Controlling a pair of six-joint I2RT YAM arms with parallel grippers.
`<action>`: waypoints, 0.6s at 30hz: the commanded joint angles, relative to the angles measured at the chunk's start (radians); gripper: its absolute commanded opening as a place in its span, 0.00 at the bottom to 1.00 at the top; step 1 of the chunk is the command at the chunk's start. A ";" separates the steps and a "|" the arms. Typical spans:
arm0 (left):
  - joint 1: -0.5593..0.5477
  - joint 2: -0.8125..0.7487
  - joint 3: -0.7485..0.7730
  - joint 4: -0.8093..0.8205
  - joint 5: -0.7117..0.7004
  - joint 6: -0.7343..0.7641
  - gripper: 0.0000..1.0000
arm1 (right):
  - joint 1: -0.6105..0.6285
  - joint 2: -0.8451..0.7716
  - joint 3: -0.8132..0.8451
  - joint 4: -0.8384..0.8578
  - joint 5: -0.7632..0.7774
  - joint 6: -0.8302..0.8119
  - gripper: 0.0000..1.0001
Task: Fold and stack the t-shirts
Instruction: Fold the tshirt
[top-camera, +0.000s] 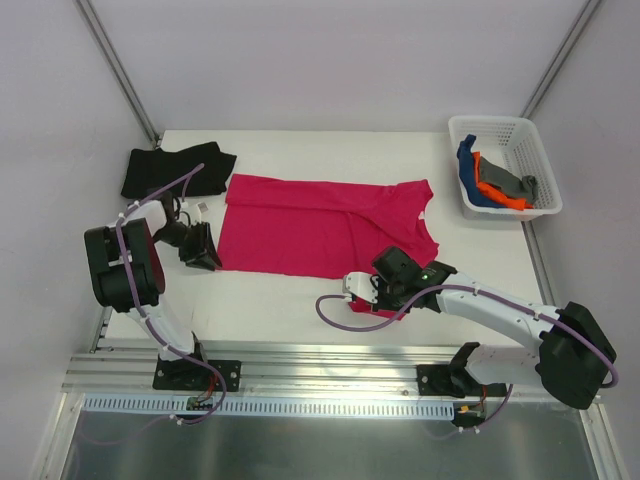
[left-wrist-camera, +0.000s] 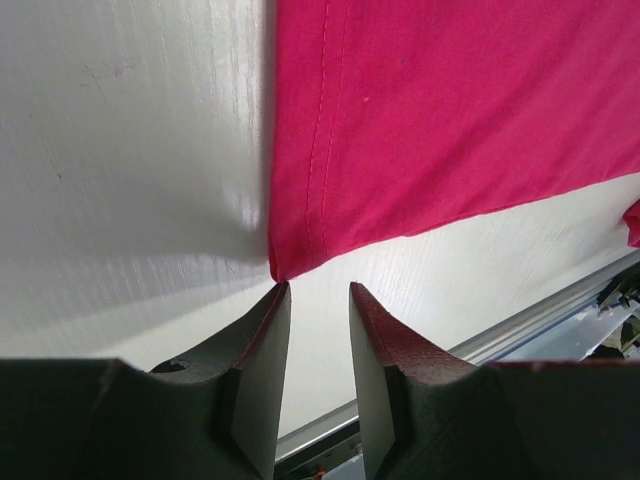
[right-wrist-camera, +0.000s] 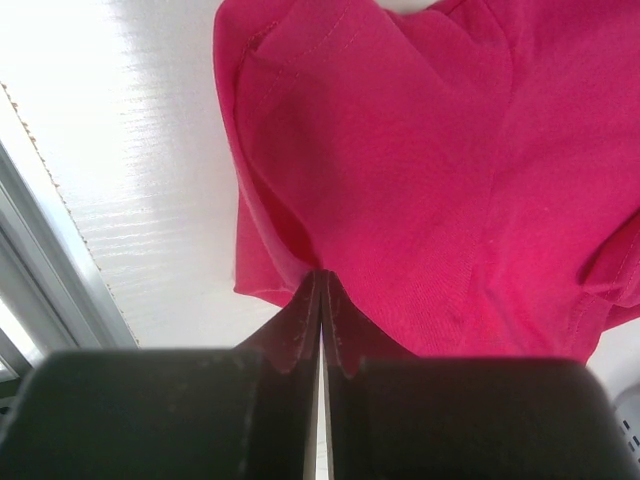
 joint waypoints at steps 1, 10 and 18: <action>0.012 0.025 0.039 -0.021 -0.020 -0.009 0.31 | -0.005 -0.020 -0.004 0.004 -0.013 -0.010 0.01; 0.016 0.080 0.081 -0.017 -0.040 -0.009 0.31 | -0.007 -0.009 0.004 0.001 -0.013 -0.008 0.01; 0.018 0.090 0.078 -0.017 -0.034 -0.014 0.28 | -0.010 0.002 0.004 0.012 -0.019 -0.010 0.01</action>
